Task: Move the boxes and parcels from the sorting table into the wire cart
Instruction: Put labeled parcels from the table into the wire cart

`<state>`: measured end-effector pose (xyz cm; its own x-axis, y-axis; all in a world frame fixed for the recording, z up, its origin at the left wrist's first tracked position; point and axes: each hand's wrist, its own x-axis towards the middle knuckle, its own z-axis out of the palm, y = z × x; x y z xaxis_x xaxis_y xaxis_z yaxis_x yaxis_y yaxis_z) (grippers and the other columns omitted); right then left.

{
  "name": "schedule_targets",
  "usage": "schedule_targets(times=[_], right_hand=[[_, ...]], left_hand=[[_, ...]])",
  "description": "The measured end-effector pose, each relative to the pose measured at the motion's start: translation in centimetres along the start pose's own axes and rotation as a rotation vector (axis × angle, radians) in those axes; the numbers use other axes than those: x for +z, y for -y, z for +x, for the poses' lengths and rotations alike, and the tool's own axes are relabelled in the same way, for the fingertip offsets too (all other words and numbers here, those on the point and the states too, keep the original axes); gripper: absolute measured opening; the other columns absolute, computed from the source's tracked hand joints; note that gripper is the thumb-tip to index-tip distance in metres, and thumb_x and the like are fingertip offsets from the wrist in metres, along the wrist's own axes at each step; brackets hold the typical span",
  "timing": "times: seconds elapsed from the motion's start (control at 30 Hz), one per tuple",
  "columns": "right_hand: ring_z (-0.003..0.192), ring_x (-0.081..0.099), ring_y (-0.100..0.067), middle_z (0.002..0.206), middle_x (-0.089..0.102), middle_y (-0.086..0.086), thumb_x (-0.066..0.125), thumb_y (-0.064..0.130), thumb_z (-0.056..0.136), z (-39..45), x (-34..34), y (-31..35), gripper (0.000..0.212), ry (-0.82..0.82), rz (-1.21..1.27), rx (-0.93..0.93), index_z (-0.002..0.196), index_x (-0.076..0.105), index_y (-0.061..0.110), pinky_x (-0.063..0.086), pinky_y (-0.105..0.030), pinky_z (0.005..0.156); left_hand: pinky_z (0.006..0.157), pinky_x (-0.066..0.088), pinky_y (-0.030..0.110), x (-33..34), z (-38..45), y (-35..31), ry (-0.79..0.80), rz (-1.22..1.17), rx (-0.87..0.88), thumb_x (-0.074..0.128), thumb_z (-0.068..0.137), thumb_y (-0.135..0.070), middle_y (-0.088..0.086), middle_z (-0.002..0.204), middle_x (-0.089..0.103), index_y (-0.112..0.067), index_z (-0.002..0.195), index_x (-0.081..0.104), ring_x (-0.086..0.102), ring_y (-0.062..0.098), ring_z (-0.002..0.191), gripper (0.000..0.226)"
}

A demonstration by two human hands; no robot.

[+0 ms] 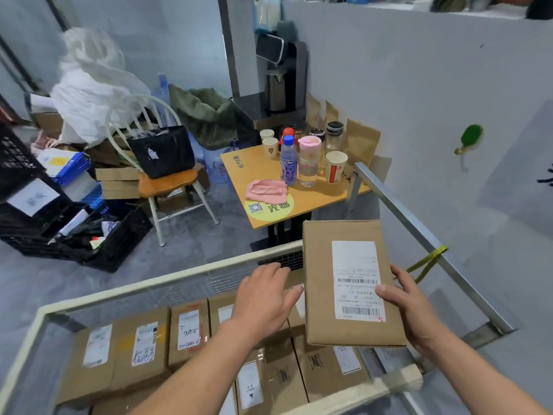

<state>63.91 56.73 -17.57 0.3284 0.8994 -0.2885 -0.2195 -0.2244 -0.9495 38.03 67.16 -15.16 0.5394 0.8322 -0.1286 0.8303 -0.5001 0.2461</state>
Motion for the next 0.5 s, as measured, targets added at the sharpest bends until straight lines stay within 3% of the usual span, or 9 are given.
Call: schedule_targets(times=[0.2, 0.5], right_hand=[[0.091, 0.075, -0.037, 0.104, 0.077, -0.013, 0.084, 0.041, 0.044, 2.8, 1.5, 1.0, 0.104, -0.041, -0.023, -0.020, 0.140, 0.049, 0.023, 0.058, -0.050, 0.081], [0.094, 0.074, -0.040, 0.106, 0.077, -0.014, 0.084, 0.039, 0.047, 6.4, 3.1, -0.8, 0.092, -0.044, -0.033, 0.056, 0.133, 0.051, 0.031, 0.059, -0.053, 0.081]], left_hand=[[0.113, 0.031, 0.037, -0.4, 3.0, 2.8, -0.027, -0.049, 0.035, 0.030, 0.105, -0.054, -0.004, 0.157, 0.037, -0.023, 0.153, 0.036, 0.031, 0.017, 0.144, 0.057], [0.115, 0.032, 0.037, 0.8, 6.2, 6.0, 0.033, -0.098, 0.033, 0.033, 0.105, -0.051, -0.006, 0.159, 0.033, -0.025, 0.153, 0.035, 0.028, 0.016, 0.146, 0.055]])
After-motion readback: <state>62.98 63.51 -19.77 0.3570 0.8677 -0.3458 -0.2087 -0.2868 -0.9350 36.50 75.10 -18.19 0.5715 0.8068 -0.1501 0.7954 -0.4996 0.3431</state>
